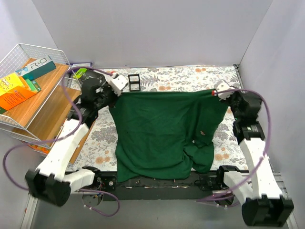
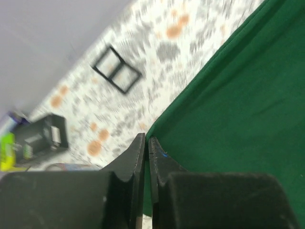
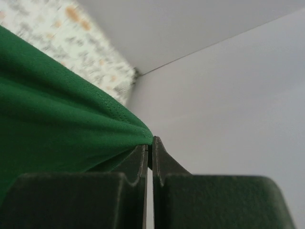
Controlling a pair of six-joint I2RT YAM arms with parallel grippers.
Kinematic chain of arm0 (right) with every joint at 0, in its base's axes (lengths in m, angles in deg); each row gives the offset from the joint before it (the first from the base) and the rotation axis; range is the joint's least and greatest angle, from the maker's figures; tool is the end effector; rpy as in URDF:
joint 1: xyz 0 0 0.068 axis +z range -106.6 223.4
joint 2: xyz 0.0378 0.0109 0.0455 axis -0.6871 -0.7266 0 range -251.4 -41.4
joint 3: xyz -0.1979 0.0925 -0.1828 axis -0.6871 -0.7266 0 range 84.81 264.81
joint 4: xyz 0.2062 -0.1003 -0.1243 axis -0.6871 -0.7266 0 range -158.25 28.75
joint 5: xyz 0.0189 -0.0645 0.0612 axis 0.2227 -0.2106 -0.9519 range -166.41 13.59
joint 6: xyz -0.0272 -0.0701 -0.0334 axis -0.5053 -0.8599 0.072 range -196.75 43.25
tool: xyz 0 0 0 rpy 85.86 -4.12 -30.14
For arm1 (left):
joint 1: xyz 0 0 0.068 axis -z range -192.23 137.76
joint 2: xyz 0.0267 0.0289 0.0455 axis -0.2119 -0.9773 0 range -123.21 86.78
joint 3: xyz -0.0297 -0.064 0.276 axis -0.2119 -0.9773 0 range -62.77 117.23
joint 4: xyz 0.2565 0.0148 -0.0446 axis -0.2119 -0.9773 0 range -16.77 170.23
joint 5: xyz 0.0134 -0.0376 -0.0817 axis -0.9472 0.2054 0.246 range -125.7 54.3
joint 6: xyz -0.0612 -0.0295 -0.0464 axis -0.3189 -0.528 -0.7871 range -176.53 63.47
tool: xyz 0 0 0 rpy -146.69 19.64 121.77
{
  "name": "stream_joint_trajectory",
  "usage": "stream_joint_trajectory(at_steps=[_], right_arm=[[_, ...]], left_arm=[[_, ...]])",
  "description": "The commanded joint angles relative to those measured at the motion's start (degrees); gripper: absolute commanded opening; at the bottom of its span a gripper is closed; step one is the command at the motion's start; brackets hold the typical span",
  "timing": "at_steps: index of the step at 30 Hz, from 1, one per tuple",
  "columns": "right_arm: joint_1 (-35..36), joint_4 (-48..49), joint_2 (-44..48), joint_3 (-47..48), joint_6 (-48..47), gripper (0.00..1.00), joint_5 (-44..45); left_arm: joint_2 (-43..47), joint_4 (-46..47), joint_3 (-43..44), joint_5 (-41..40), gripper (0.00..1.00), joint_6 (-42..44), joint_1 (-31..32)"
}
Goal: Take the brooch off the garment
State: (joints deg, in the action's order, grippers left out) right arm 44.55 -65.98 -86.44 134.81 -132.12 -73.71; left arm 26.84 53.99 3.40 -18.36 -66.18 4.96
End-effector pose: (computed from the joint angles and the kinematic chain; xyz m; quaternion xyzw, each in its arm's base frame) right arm 0.2084 0.0008 0.3906 -0.3193 0.6293 -0.3376 0.6230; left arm 0.2341 -0.0948 0.3902 0.1396 0.8024 -0.2518 0.5227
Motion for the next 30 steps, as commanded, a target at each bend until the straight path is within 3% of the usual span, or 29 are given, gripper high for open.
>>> stream_joint_trajectory(at_steps=[1,6,13,15,17,18,20,21,22,25,30], right_arm=[[-0.6,15.9,-11.0,-3.7,-0.2,0.01,0.5],[-0.5,24.6,-34.6,2.8,-1.0,0.01,2.2],[-0.1,24.2,-58.4,22.1,-2.5,0.01,4.8],[-0.1,20.7,-63.1,26.9,-2.2,0.13,4.9],[-0.1,14.1,-64.6,33.0,-0.3,0.34,3.9],[-0.2,11.9,-64.5,34.5,2.4,0.40,3.5],[-0.1,4.9,-62.4,37.4,5.4,0.55,0.7],[-0.2,0.0,-61.3,38.0,6.7,0.59,-1.1],[-0.2,-2.9,-60.0,38.0,9.4,0.61,-6.3],[-0.1,-14.6,-53.6,33.6,9.8,0.65,-17.2],[-0.1,-24.2,-42.1,16.6,5.5,0.55,-23.6]], left_arm=[[-8.7,10.9,-4.7,-6.9,0.00,2.6,-0.8],[-26.1,18.2,-2.3,-12.7,0.00,2.9,-1.1],[-44.2,16.3,13.3,-20.3,0.00,0.5,-1.4],[-46.1,16.2,15.0,-20.9,0.01,0.7,-1.3],[-47.8,12.5,18.5,-20.3,0.09,0.3,-1.3],[-48.1,11.0,19.5,-19.7,0.26,-0.3,-1.3],[-46.9,8.2,20.2,-18.1,0.40,-2.8,-1.2],[-45.9,7.4,19.7,-17.4,0.44,-3.9,-1.2],[-44.8,6.0,19.0,-14.3,0.58,-5.1,-1.2],[-39.4,4.6,12.8,-7.2,0.59,-7.9,0.7],[-36.6,-3.9,5.6,12.0,0.51,-5.4,2.2]])
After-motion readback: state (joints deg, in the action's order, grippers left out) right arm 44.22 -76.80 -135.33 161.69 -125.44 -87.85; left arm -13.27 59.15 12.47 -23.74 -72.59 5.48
